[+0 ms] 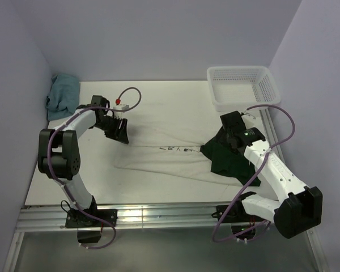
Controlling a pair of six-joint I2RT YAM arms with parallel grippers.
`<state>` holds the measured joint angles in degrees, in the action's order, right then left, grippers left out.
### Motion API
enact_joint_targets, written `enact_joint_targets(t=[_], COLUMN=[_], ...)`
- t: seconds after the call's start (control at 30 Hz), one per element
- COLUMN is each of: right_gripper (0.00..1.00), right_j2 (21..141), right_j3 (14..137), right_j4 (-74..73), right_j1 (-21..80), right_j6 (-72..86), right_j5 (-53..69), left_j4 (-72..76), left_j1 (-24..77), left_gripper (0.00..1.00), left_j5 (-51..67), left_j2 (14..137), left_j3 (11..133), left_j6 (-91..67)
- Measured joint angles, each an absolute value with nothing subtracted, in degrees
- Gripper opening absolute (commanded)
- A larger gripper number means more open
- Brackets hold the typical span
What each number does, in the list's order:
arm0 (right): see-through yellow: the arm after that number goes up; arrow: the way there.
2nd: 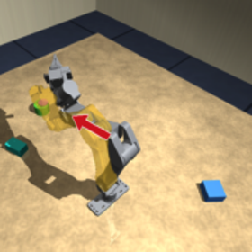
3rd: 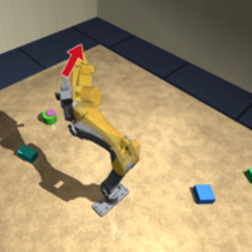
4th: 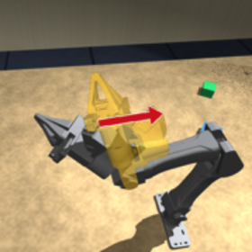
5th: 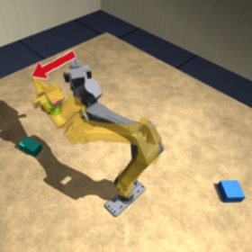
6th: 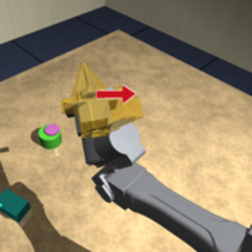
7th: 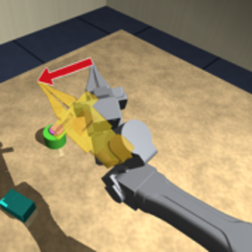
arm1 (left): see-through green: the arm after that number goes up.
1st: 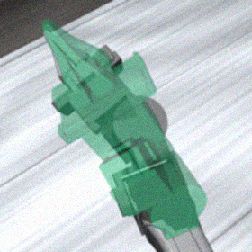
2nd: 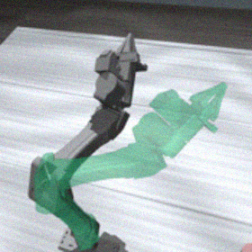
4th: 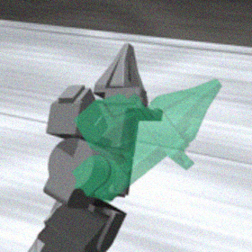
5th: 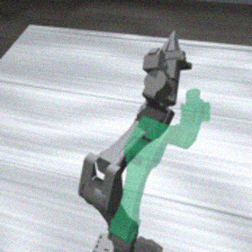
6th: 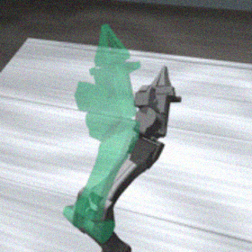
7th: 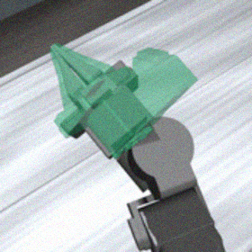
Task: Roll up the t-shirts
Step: Fold the tshirt
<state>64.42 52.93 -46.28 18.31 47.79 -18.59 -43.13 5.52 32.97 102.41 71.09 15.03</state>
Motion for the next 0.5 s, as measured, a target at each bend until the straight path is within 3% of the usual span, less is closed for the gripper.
enact_joint_targets(t=[0.5], right_gripper=[0.70], right_j2=[61.4], right_j3=[47.5], right_j4=[-46.0], right_j1=[23.5], right_j6=[51.6], right_j5=[-18.5], left_j4=[-38.2], left_j1=[6.8], left_gripper=[0.47], left_j5=[31.6], left_j2=[106.0], left_j3=[71.0], left_j6=[10.7])
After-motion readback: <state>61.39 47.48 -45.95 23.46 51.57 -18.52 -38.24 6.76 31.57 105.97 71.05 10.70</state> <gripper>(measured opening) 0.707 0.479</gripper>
